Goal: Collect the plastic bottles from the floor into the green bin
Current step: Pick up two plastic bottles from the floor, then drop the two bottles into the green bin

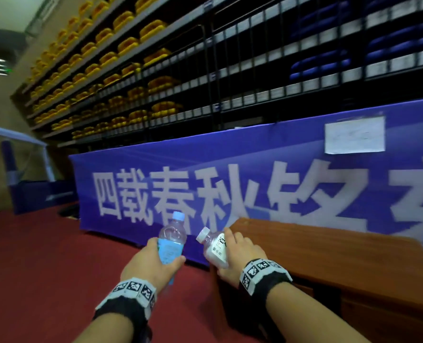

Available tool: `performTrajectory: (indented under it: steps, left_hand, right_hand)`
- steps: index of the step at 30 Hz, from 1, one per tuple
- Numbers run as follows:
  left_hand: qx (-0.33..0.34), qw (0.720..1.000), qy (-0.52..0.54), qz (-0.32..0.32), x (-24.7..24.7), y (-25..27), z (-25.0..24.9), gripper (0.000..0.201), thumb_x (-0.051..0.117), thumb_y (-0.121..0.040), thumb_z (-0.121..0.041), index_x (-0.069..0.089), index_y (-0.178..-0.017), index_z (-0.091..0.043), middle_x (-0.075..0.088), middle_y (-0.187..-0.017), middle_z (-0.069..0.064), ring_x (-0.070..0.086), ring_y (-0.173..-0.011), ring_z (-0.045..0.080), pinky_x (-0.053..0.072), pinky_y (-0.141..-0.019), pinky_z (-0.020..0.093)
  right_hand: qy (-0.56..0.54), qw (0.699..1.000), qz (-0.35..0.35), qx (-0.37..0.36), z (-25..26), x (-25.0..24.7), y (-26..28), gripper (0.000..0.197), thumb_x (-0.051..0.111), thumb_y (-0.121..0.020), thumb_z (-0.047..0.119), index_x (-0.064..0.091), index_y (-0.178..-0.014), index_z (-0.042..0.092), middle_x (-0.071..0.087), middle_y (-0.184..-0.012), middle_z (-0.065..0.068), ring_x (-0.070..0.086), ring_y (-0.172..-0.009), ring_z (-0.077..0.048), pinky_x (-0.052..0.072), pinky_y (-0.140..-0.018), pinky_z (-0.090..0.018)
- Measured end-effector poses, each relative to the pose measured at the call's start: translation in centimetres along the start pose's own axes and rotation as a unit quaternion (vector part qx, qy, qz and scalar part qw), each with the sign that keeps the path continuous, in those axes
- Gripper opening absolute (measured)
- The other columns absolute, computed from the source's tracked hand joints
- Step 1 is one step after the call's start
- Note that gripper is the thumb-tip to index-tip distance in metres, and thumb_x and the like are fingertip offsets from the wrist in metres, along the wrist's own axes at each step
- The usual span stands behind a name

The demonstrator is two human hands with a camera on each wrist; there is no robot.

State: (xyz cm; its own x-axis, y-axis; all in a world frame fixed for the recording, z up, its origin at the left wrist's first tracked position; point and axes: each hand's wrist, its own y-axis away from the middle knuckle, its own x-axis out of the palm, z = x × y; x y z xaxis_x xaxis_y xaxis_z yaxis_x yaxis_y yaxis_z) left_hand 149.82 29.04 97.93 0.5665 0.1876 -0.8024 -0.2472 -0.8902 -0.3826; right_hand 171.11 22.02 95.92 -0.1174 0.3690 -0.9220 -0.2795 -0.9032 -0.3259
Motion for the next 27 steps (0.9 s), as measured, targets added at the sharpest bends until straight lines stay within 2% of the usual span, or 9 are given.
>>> performTrajectory:
  steps: [5,10,14,16,19,21,24,27]
  left_hand:
    - [0.075,0.994,0.048,0.057,8.2,-3.0,-11.3,0.062,0.066,-0.07,-0.069,0.049,-0.113,-0.027,0.065,-0.104,-0.003,0.064,-0.096,0.021,0.049,-0.079,0.032]
    - [0.179,0.97,0.079,0.146,16.6,-2.7,-22.9,0.064,0.069,-0.07,-0.068,0.05,-0.114,-0.025,0.066,-0.105,0.0,0.065,-0.096,0.023,0.051,-0.08,0.033]
    - [0.257,0.941,0.097,0.198,21.6,-1.1,-30.8,0.06,0.066,-0.073,-0.069,0.048,-0.112,-0.027,0.061,-0.092,-0.006,0.061,-0.078,0.017,0.045,-0.063,0.027]
    - [0.292,0.926,0.107,0.213,23.4,-0.8,-33.9,0.059,0.065,-0.073,-0.07,0.048,-0.111,-0.028,0.061,-0.088,-0.008,0.06,-0.072,0.013,0.044,-0.058,0.026]
    - [0.337,0.902,0.129,0.238,25.7,-1.1,-37.5,0.057,0.065,-0.074,-0.069,0.046,-0.11,-0.029,0.062,-0.086,-0.008,0.062,-0.072,0.011,0.052,-0.062,0.028]
    - [0.361,0.885,0.15,0.252,26.9,-1.6,-39.6,0.055,0.066,-0.074,-0.068,0.046,-0.108,-0.03,0.063,-0.085,-0.008,0.064,-0.071,0.011,0.057,-0.066,0.032]
    - [0.388,0.866,0.162,0.272,29.1,-2.4,-42.1,0.053,0.067,-0.074,-0.068,0.047,-0.105,-0.03,0.064,-0.085,-0.008,0.065,-0.07,0.011,0.059,-0.064,0.032]
    - [0.406,0.85,0.16,0.296,31.9,-2.2,-44.0,0.057,0.066,-0.072,-0.07,0.048,-0.105,-0.028,0.064,-0.085,-0.006,0.066,-0.072,0.013,0.06,-0.067,0.034]
  right_hand:
    - [0.03,0.994,-0.016,0.108,-11.4,-2.2,2.1,0.107,0.067,-0.08,0.051,0.0,-0.157,0.017,0.037,-0.143,-0.005,0.043,-0.128,-0.027,0.042,-0.098,-0.042]
    - [0.079,0.968,-0.026,0.238,-22.3,-4.0,7.7,0.107,0.066,-0.081,0.049,-0.002,-0.157,0.017,0.037,-0.143,-0.005,0.042,-0.129,-0.027,0.042,-0.097,-0.042]
    - [0.123,0.929,-0.037,0.347,-29.1,-5.8,12.4,0.106,0.066,-0.081,0.052,0.0,-0.156,0.017,0.036,-0.144,-0.005,0.042,-0.13,-0.027,0.042,-0.101,-0.044]
    - [0.14,0.906,-0.043,0.397,-31.5,-6.7,14.4,0.105,0.069,-0.079,0.05,0.004,-0.155,0.017,0.038,-0.143,-0.006,0.043,-0.13,-0.028,0.042,-0.101,-0.044]
    - [0.153,0.87,-0.053,0.466,-34.1,-7.8,16.6,0.101,0.069,-0.078,0.045,0.007,-0.154,0.017,0.041,-0.141,-0.006,0.044,-0.128,-0.028,0.043,-0.097,-0.044]
    - [0.158,0.847,-0.06,0.504,-35.4,-8.2,17.4,0.101,0.068,-0.08,0.049,0.007,-0.154,0.017,0.041,-0.141,-0.006,0.045,-0.127,-0.028,0.044,-0.095,-0.043]
    - [0.156,0.818,-0.076,0.549,-36.6,-8.6,17.9,0.103,0.067,-0.081,0.054,0.005,-0.155,0.017,0.04,-0.142,-0.006,0.044,-0.129,-0.029,0.043,-0.097,-0.044]
    - [0.146,0.794,-0.081,0.584,-37.7,-8.2,18.8,0.103,0.064,-0.082,0.051,0.003,-0.156,0.016,0.038,-0.145,-0.007,0.042,-0.131,-0.028,0.043,-0.1,-0.044]
